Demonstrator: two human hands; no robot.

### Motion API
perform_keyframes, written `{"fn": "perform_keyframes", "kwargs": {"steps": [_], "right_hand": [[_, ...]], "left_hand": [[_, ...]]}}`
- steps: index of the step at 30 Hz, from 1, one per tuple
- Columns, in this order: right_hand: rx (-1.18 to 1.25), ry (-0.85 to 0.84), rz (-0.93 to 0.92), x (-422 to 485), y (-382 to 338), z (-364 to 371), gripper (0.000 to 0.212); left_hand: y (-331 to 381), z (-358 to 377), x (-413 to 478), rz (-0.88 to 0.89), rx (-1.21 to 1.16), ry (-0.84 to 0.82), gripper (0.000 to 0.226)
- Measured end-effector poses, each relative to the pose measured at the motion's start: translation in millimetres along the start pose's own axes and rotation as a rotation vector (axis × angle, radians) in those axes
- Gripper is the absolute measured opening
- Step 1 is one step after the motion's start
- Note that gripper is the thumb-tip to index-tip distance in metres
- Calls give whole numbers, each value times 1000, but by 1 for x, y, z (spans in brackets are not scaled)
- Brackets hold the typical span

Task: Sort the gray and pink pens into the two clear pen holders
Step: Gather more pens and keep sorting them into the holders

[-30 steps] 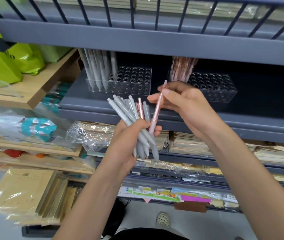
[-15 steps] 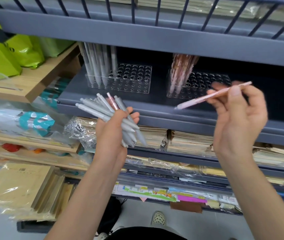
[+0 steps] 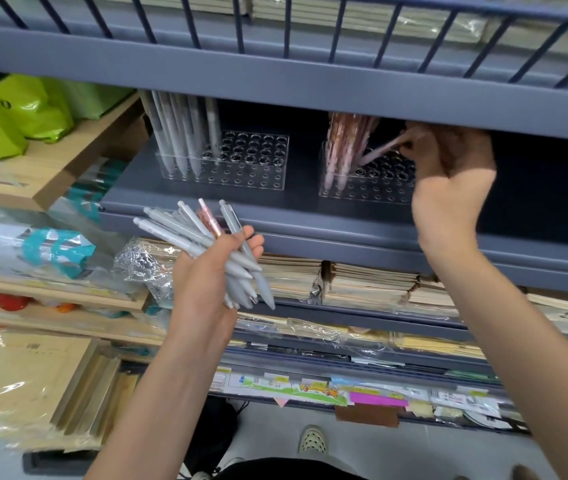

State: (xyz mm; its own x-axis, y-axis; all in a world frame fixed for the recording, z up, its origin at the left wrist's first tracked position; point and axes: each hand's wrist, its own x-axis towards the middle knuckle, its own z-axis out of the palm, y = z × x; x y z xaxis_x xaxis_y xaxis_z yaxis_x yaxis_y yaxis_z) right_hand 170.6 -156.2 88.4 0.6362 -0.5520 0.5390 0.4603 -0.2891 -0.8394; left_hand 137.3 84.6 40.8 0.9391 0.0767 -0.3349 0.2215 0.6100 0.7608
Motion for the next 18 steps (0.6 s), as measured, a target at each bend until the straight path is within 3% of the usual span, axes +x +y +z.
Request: {"fn": "perform_keyframes", "kwargs": {"steps": [5, 10, 15, 18], "right_hand": [[-471, -160, 11, 25, 1, 15, 26], [-641, -293, 18, 38, 0, 26, 36], [-689, -212, 2, 44, 0, 29, 32], [-725, -198, 4, 45, 1, 30, 32]], "left_hand": [[-2, -3, -1, 21, -35, -18, 50], [-2, -8, -1, 14, -24, -9, 22], [-1, -14, -2, 15, -23, -34, 27], [2, -18, -3, 11, -8, -66, 14]]}}
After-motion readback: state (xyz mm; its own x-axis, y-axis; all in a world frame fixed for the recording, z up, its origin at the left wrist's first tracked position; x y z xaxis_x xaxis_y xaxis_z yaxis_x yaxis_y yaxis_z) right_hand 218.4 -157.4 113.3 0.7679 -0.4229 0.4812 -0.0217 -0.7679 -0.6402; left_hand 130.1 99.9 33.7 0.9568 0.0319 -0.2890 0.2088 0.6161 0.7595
